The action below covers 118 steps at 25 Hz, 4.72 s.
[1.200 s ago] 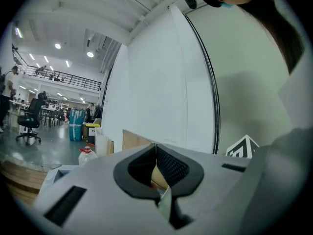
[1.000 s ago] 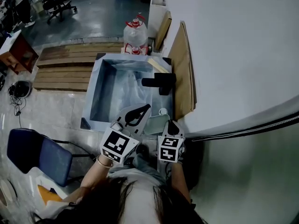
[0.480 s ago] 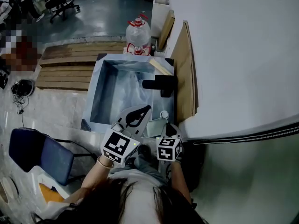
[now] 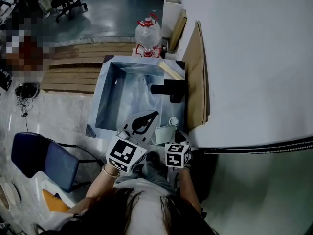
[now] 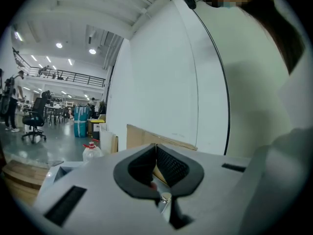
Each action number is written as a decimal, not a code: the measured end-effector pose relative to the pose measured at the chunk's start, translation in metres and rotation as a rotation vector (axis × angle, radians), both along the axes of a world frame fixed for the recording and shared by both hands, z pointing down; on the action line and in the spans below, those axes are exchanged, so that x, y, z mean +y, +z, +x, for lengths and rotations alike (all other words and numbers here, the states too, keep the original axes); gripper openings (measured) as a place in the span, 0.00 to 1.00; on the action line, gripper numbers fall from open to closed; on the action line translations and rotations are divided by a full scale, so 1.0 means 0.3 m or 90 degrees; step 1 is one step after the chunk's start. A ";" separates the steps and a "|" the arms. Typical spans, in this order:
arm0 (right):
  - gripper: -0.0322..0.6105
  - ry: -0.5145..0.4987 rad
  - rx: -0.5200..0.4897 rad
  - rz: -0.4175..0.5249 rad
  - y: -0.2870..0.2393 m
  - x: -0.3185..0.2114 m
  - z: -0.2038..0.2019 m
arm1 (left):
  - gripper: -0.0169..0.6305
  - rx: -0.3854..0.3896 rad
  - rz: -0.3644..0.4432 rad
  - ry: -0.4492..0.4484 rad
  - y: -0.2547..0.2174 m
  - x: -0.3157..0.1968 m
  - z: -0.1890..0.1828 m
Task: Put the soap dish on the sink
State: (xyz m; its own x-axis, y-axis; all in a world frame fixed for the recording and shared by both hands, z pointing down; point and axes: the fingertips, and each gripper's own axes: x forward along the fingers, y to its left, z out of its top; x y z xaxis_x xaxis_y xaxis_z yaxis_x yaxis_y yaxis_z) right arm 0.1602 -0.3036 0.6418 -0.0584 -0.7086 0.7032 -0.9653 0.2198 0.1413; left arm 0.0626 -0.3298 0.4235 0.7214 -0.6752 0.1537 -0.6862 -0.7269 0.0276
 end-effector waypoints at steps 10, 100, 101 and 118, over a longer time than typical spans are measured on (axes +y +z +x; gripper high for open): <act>0.10 0.010 -0.019 -0.016 0.048 -0.003 0.002 | 0.04 -0.009 -0.009 -0.006 0.021 -0.001 -0.002; 0.09 0.050 -0.075 0.285 -0.616 0.376 -0.321 | 0.04 0.063 0.060 -0.023 -0.147 0.444 -0.398; 0.09 0.048 -0.077 0.287 -0.623 0.384 -0.319 | 0.04 0.062 0.061 -0.023 -0.149 0.453 -0.391; 0.09 0.012 -0.109 0.314 -0.681 0.580 -0.269 | 0.04 0.055 0.066 -0.042 -0.154 0.656 -0.299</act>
